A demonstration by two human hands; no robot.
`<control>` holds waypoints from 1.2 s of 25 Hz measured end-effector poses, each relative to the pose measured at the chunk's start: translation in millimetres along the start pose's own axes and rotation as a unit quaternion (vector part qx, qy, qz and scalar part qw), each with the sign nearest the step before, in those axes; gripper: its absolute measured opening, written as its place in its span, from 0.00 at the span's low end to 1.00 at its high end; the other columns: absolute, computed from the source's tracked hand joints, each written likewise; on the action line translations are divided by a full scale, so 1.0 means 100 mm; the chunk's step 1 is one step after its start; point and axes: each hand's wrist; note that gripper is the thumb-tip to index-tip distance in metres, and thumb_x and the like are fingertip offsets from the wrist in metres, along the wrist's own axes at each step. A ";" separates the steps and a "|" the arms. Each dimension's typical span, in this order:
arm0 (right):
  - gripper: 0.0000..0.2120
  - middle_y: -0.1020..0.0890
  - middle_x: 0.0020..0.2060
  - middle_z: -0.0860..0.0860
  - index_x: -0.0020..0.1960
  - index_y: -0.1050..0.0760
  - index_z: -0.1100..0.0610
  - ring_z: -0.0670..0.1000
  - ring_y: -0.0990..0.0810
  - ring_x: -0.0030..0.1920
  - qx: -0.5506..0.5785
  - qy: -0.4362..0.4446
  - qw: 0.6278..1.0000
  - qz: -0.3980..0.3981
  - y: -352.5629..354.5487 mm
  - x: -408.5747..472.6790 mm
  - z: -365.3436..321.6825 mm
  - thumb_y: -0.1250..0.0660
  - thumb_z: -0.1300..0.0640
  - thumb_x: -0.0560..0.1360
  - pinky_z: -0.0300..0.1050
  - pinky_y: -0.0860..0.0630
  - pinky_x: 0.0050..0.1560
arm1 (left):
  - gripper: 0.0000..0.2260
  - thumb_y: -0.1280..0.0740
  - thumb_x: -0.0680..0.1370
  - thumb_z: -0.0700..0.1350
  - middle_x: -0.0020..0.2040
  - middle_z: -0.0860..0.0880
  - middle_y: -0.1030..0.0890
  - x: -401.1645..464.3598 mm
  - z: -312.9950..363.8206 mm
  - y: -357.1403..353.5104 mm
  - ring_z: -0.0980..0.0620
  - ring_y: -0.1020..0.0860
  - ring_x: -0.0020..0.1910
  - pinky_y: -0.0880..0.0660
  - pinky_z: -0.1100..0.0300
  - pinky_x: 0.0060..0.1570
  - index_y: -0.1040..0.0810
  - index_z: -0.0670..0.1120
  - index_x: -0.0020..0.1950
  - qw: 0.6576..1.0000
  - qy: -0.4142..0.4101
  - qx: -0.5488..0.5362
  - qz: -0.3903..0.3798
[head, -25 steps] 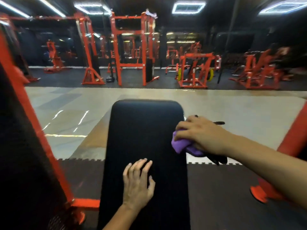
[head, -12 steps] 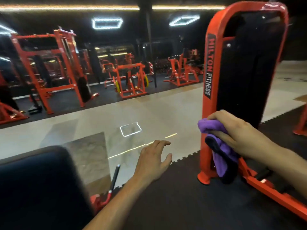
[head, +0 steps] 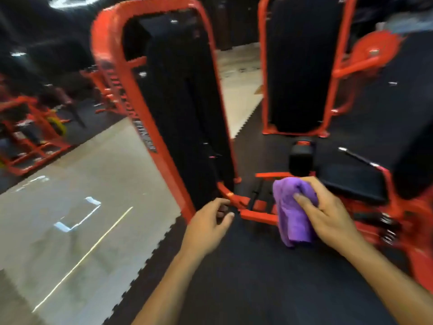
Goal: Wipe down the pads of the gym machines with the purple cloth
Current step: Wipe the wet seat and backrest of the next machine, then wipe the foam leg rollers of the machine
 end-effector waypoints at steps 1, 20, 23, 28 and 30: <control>0.07 0.17 0.47 0.42 0.56 0.23 0.49 0.39 0.19 0.48 0.037 -0.043 0.998 0.032 0.14 -0.10 0.01 0.35 0.59 0.82 0.33 0.26 0.51 | 0.19 0.36 0.76 0.62 0.54 0.62 0.18 0.14 0.18 -0.07 0.64 0.20 0.52 0.21 0.52 0.57 0.24 0.59 0.64 0.999 -0.025 -0.015 -0.020; 0.12 0.15 0.56 0.51 0.60 0.20 0.56 0.48 0.18 0.57 0.199 -0.329 0.694 0.608 1.26 -3.72 -0.56 0.39 0.53 0.83 0.42 0.23 0.56 | 0.10 0.37 0.83 0.58 0.43 0.58 0.27 -1.28 3.43 -2.49 0.58 0.27 0.45 0.29 0.57 0.49 0.30 0.57 0.46 0.607 -0.514 -0.085 -0.600; 0.17 0.18 0.59 0.39 0.63 0.25 0.47 0.41 0.20 0.62 0.119 -0.369 0.701 0.599 1.41 -4.39 -0.56 0.29 0.44 0.77 0.40 0.26 0.61 | 0.11 0.41 0.85 0.60 0.46 0.56 0.28 -1.95 3.92 -2.87 0.55 0.26 0.48 0.26 0.53 0.53 0.32 0.56 0.48 0.538 -0.576 -0.057 -0.612; 0.09 0.15 0.54 0.43 0.60 0.21 0.50 0.43 0.17 0.57 0.080 -0.389 0.588 0.705 1.64 -5.24 -0.53 0.30 0.58 0.80 0.38 0.23 0.57 | 0.11 0.41 0.84 0.63 0.52 0.59 0.24 -2.85 4.57 -3.49 0.58 0.24 0.53 0.24 0.51 0.56 0.29 0.58 0.53 0.446 -0.634 -0.022 -0.632; 0.08 0.15 0.54 0.45 0.59 0.21 0.52 0.45 0.17 0.58 0.079 -0.397 0.552 0.729 1.68 -5.45 -0.56 0.32 0.59 0.81 0.41 0.23 0.60 | 0.09 0.40 0.83 0.62 0.58 0.63 0.23 -3.07 4.71 -3.66 0.61 0.24 0.58 0.24 0.53 0.59 0.27 0.60 0.59 0.421 -0.634 -0.033 -0.648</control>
Point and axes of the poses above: each hand's wrist, its own x-axis towards the middle knuckle, its own y-axis out of the back of the hand, z = x × y
